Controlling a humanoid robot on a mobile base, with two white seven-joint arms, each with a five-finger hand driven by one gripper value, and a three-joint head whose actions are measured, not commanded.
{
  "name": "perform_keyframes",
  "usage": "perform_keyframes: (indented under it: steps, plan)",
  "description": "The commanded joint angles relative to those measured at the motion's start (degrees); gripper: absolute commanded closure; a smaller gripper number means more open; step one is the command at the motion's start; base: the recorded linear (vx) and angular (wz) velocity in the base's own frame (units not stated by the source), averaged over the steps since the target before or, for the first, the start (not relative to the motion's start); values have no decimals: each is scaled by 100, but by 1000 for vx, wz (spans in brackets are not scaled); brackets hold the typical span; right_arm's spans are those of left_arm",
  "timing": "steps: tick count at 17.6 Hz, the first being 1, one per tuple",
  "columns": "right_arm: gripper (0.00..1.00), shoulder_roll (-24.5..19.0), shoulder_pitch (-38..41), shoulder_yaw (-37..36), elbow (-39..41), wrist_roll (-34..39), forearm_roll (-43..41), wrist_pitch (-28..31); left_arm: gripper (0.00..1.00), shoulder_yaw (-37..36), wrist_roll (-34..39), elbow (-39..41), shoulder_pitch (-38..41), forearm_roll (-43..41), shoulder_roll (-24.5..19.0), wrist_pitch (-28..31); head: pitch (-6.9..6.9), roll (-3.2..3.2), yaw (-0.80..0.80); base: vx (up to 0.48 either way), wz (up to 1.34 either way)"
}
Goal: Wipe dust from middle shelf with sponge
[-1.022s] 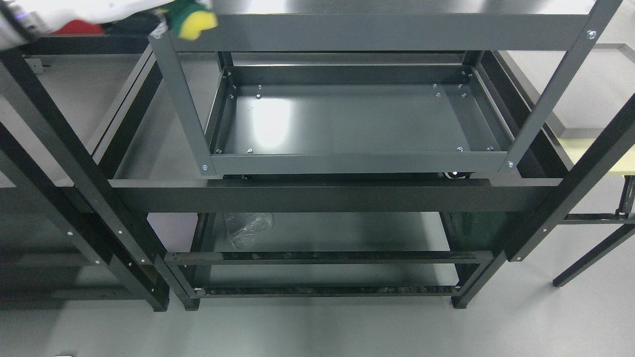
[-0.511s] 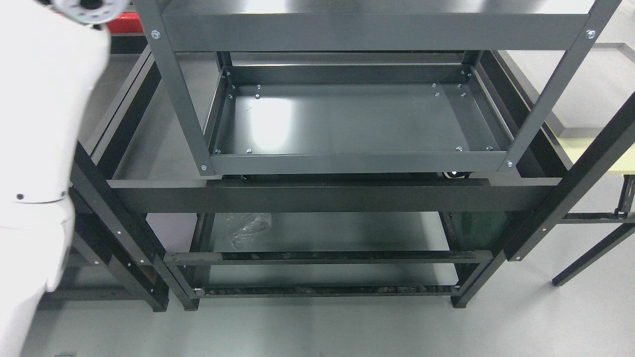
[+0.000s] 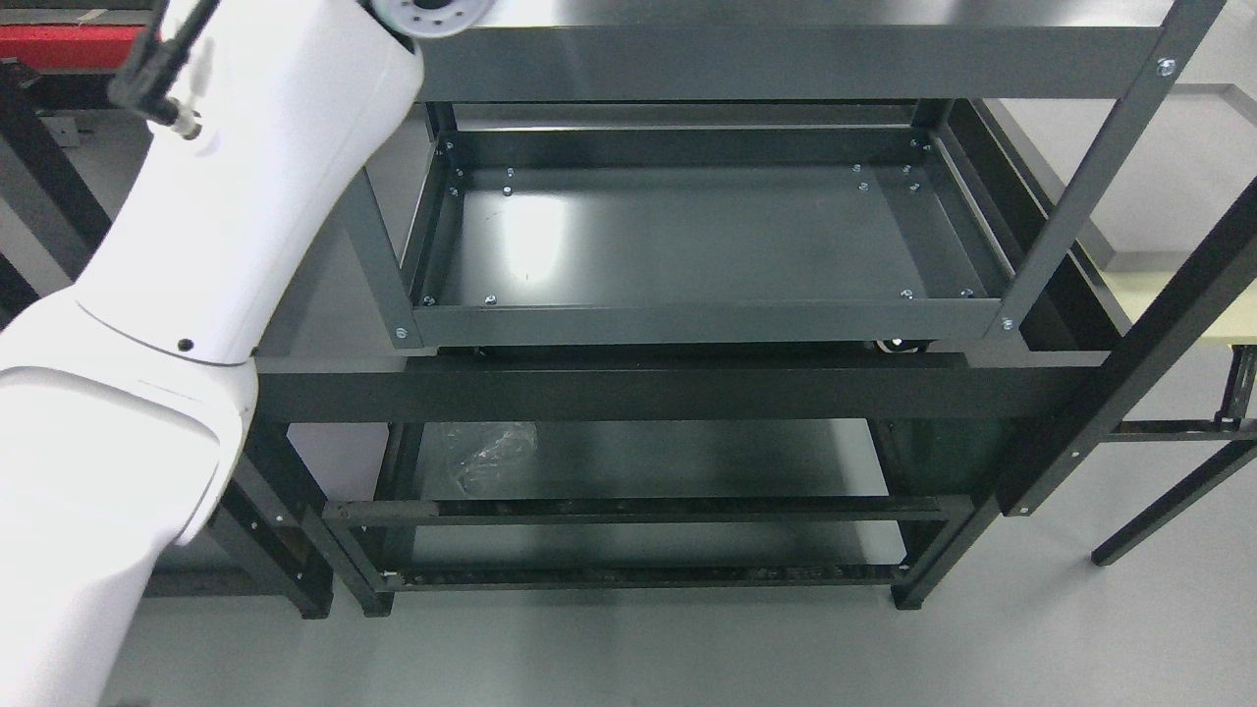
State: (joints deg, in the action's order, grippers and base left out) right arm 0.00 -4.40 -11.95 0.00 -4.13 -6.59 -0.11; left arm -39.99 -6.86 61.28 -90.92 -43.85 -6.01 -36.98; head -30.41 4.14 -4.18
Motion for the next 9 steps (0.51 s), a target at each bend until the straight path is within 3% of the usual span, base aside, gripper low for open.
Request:
perform_keyframes:
  steps: [1,5,9]
  plan:
    - [0,100,1,0,100,0,0,415,99,-2361,228,-529,-145,288,501,138,0,0,0,0,0]
    - [0,100,1,0,100,0,0,415,99,-2531,229,-731,-145,263,501,174,0,0,0,0,0]
    - [0,100,1,0,100,0,0,415,99,-2067,54,-819,-250,175,501,174,0,0,0,0,0]
